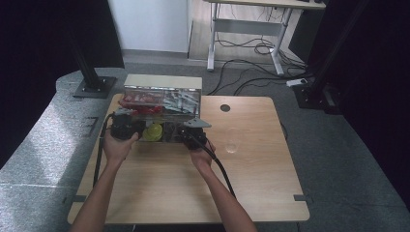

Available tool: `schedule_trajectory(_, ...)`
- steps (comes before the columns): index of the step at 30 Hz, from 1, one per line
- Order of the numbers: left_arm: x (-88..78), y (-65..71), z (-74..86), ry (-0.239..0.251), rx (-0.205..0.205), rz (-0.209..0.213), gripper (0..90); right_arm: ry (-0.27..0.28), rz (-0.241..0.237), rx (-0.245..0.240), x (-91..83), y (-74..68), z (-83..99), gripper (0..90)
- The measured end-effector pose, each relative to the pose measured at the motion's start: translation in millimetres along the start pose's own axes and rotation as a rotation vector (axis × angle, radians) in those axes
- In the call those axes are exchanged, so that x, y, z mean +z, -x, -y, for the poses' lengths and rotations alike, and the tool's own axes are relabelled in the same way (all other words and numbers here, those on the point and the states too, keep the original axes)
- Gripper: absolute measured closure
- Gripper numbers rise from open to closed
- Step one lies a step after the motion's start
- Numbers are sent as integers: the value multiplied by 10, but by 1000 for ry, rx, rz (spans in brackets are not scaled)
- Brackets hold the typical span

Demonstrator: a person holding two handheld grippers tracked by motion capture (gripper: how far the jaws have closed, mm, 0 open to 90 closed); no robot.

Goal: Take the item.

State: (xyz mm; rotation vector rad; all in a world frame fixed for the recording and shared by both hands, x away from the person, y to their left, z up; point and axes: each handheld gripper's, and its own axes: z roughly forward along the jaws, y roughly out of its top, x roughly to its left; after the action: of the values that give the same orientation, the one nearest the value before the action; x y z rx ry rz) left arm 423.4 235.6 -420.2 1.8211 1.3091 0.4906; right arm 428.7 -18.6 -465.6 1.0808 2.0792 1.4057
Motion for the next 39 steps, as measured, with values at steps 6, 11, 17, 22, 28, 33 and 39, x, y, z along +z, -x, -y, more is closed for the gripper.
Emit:
schedule_trajectory(6, 2, 3, -1, -2, -2, -1, 900, 19, -7, -12, -140, 6, -32, 888)
schedule_trajectory(11, 3, 8, -3, -4, -1, -4, 900, 40, -10, -20, -272, 20, -51, 888)
schedule_trajectory(17, 5, 12, 0, -4, -3, -5, 900, 51, -5, -28, -416, 67, -49, 888)
schedule_trajectory(22, 22, 21, 7, -8, -7, -4, 900, 62, 4, -27, -534, 123, -50, 888)
schedule_trajectory(28, 26, 27, 13, -10, -5, -7, 900, 64, 15, -25, -623, 189, -34, 888)
schedule_trajectory(33, 24, 34, 12, -12, -5, -10, 900, 72, 27, -19, -702, 252, -28, 888)
schedule_trajectory(39, 29, 31, 9, -10, -6, -11, 900, 85, 42, -31, -833, 319, -42, 888)
